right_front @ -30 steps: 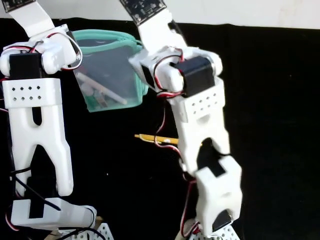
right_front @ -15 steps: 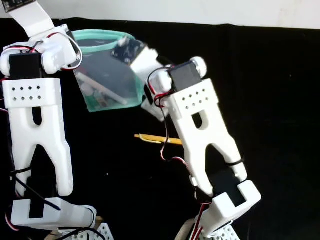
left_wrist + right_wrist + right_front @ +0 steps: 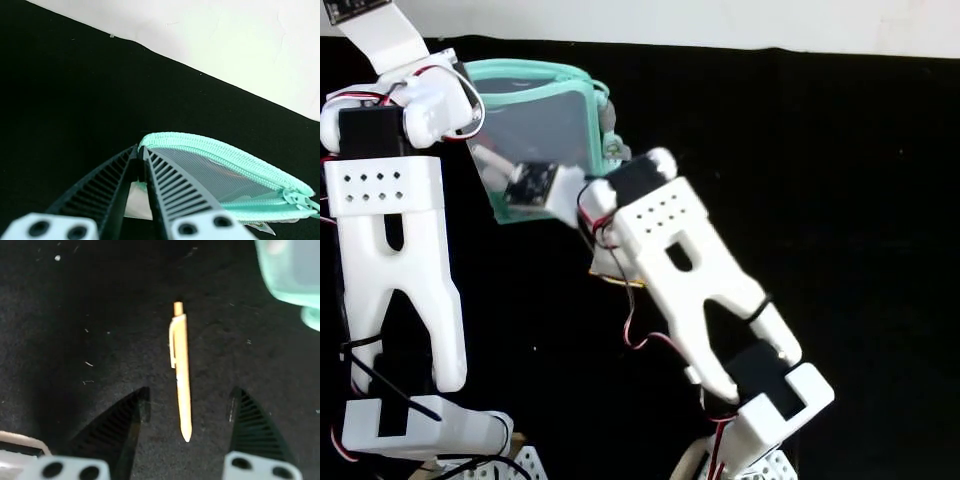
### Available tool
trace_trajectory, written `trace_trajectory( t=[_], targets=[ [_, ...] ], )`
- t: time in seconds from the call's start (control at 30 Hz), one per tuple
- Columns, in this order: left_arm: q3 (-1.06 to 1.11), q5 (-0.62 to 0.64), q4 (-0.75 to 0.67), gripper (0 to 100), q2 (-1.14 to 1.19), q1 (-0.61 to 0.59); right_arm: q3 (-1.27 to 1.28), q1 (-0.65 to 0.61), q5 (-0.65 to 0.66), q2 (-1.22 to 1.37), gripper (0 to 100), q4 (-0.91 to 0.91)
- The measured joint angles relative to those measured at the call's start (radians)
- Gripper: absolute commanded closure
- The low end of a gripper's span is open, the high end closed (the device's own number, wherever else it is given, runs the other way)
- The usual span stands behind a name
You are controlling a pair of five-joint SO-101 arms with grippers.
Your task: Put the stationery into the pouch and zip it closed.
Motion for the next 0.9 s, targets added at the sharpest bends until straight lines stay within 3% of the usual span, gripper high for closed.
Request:
trace_trajectory(
  t=[0.4, 0.73, 0.9],
  targets=[
    [0.0, 0.0, 0.0, 99, 0.0, 0.0, 0.114, -0.029, 0.034, 0.152, 75.0, -0.262],
    [0.0, 0.0, 0.0, 99, 0.0, 0.0, 0.114, -0.049, 0.037, 0.308, 75.2, -0.37],
    [0.0, 0.0, 0.0, 99, 0.0, 0.0, 0.11, -0.049, 0.037, 0.374, 83.6, -0.428]
  ],
)
